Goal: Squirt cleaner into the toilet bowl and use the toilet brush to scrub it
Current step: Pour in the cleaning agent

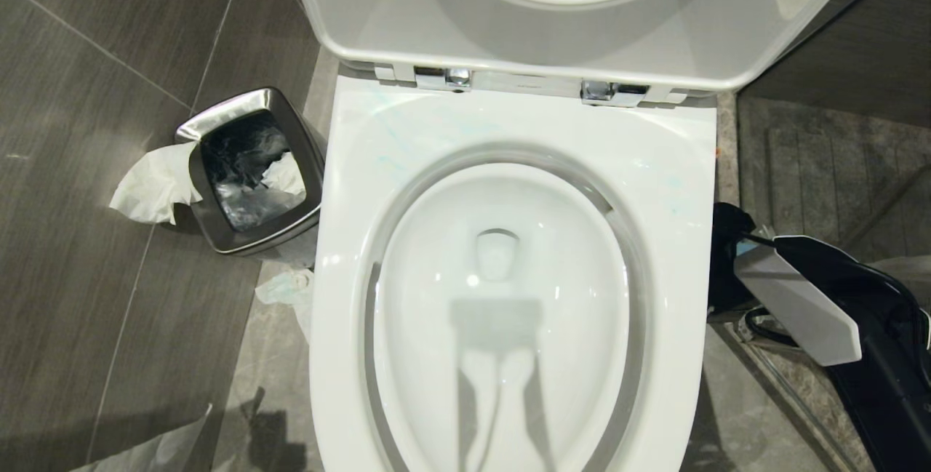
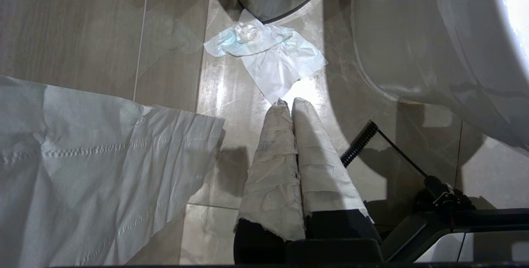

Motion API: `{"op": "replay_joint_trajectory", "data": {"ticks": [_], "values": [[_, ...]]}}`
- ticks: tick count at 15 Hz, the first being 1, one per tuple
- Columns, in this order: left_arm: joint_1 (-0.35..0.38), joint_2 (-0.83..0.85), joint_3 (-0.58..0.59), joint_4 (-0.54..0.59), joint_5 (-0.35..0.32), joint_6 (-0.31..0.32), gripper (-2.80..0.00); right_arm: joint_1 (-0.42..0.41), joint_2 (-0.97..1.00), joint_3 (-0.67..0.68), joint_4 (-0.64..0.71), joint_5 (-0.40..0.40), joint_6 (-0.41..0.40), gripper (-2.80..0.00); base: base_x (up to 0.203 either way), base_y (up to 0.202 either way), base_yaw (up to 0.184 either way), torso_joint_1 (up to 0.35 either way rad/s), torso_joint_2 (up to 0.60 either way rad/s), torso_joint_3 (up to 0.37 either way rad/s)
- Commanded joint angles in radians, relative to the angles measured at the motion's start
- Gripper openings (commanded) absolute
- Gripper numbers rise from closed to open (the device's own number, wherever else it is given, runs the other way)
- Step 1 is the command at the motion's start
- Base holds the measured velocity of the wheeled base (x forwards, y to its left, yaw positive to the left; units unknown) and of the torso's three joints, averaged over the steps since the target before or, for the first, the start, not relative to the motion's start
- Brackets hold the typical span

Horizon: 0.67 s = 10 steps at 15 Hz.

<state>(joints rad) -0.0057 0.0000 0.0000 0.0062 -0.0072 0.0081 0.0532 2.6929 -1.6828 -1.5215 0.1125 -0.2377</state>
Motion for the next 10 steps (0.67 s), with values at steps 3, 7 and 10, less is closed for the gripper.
{"op": "replay_joint_trajectory", "data": {"ticks": [3,7,10], "values": [[0.000,0.002,0.002,0.000,0.000,0.000,-2.80,0.000,0.017,-0.027,-0.009,0.001,-0.002,0.00,0.000,0.000,0.000,0.000,0.00,0.000],[0.000,0.000,0.002,0.000,0.000,0.000,-2.80,0.000,0.034,-0.062,-0.009,0.001,-0.002,0.00,0.000,0.000,0.000,0.000,0.00,0.000],[0.000,0.000,0.002,0.000,0.000,0.000,-2.80,-0.002,0.049,-0.103,-0.009,0.001,-0.002,-2.80,0.000,0.000,0.000,0.000,0.00,0.000]]}}
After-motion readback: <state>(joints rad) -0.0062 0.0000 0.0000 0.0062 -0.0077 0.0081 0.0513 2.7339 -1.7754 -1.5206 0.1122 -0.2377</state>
